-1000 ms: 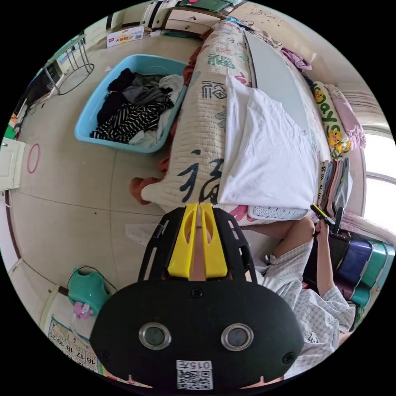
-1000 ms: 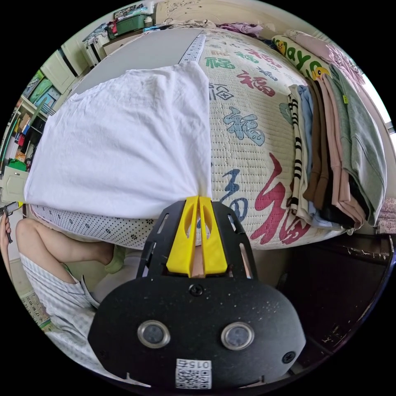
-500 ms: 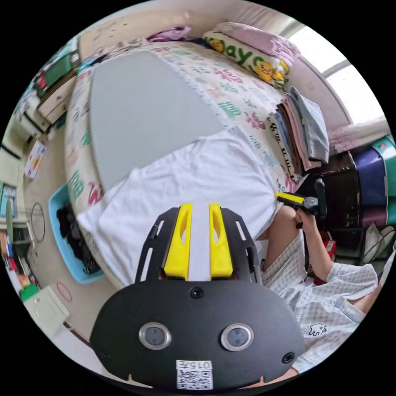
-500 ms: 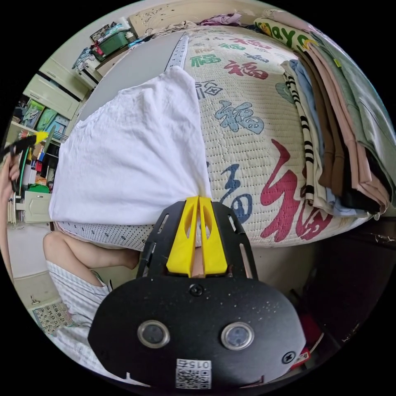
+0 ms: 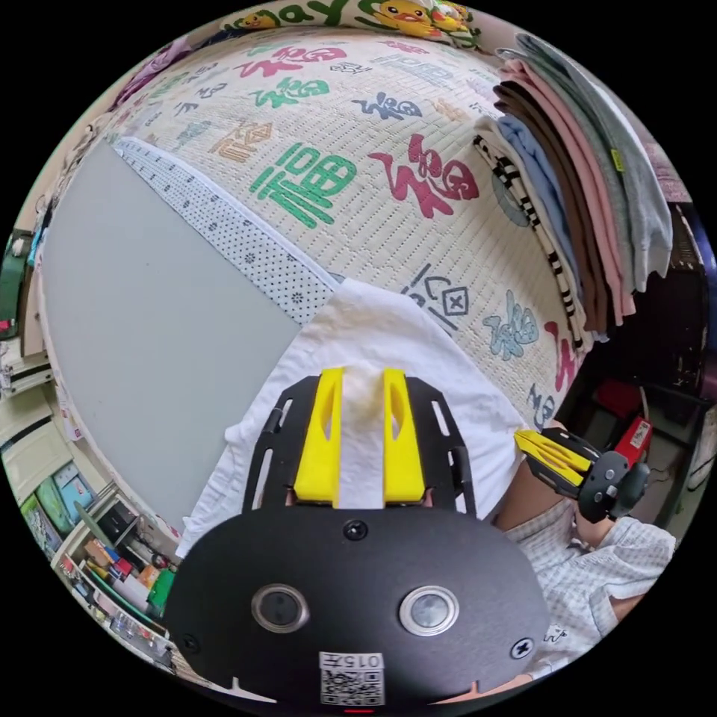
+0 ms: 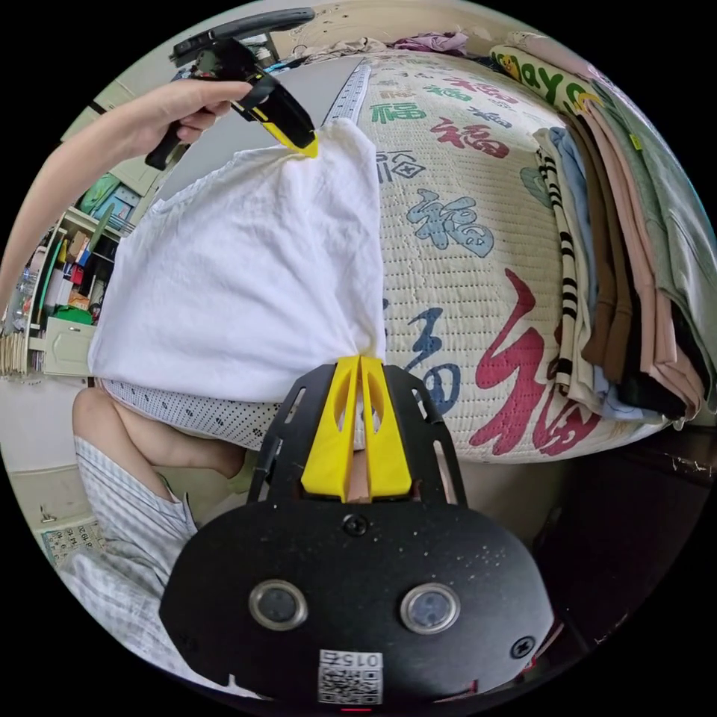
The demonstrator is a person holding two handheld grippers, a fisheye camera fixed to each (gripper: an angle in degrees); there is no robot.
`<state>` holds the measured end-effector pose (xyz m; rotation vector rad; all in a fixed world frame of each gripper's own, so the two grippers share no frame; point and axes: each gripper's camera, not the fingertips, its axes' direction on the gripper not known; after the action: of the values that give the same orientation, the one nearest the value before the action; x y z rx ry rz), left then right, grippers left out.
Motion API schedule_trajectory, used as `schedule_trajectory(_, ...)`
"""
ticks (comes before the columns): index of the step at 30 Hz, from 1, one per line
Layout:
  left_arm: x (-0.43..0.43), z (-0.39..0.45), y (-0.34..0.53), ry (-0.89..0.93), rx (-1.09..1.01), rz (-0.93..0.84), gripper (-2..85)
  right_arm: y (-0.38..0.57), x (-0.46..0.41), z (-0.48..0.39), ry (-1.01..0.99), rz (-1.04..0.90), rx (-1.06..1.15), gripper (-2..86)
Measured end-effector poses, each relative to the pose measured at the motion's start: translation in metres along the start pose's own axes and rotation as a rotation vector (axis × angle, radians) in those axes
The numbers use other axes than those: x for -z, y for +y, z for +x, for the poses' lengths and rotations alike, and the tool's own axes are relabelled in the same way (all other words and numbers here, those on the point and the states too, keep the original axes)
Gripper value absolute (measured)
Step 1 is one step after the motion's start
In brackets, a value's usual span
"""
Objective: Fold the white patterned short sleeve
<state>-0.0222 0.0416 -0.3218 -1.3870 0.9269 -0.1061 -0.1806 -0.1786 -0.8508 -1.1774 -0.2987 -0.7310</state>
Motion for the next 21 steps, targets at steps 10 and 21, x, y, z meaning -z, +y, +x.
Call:
schedule_trajectory(10, 0.007, 0.007, 0.011, -0.077, 0.008, 0.041, -0.5, 0.0, 0.048, 0.022, -0.06, 0.008, 0.033, -0.5)
schedule_trajectory(21, 0.04, -0.043, 0.141, 0.222, 0.191, 0.414, -0.7, -0.024, 0.101, 0.008, 0.015, -0.021, 0.047, -0.5)
